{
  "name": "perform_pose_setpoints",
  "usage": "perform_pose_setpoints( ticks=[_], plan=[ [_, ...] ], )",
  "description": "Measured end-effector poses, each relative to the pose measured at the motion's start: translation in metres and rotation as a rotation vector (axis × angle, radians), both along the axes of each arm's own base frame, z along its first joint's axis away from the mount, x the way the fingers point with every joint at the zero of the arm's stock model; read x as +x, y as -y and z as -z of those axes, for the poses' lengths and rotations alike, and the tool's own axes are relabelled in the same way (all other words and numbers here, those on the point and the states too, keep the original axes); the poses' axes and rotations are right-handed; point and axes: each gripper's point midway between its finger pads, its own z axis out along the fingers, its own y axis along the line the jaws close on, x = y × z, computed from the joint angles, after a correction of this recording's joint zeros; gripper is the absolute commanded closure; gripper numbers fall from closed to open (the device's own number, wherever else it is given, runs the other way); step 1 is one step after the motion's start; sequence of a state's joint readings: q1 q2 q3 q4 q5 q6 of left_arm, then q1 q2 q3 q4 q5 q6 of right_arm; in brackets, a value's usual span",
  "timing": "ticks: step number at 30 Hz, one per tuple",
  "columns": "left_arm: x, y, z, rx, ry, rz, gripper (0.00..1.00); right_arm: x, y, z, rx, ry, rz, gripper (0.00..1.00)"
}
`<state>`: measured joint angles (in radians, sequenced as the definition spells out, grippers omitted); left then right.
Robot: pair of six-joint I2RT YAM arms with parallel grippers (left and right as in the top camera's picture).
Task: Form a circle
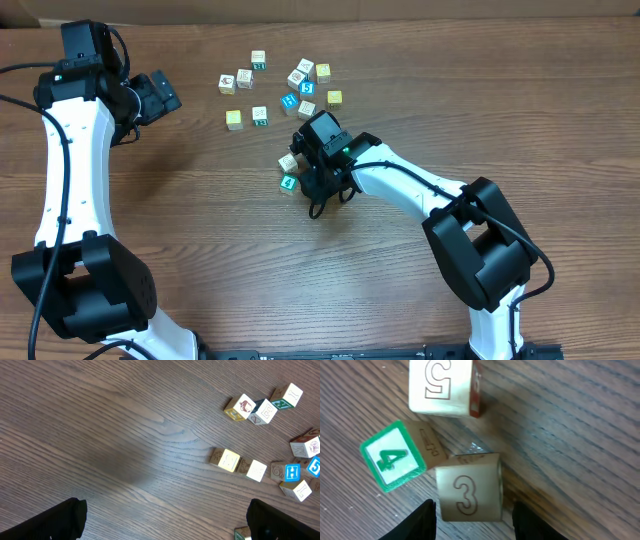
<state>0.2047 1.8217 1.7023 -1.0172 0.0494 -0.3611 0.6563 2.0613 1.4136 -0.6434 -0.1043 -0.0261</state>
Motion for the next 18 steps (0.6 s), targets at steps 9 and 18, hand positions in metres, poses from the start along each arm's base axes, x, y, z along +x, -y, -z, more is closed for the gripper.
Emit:
perform_pose_setpoints(
  ticks=[9,18],
  plan=[
    [0.000,0.000,0.000,0.000,0.000,0.000,0.01,0.007,0.010,-0.064,0.011,0.100,0.060,0.61],
    [0.000,0.000,0.000,0.000,0.000,0.000,0.01,0.031,0.015,-0.177,0.047,0.178,0.177,0.96]
  ],
)
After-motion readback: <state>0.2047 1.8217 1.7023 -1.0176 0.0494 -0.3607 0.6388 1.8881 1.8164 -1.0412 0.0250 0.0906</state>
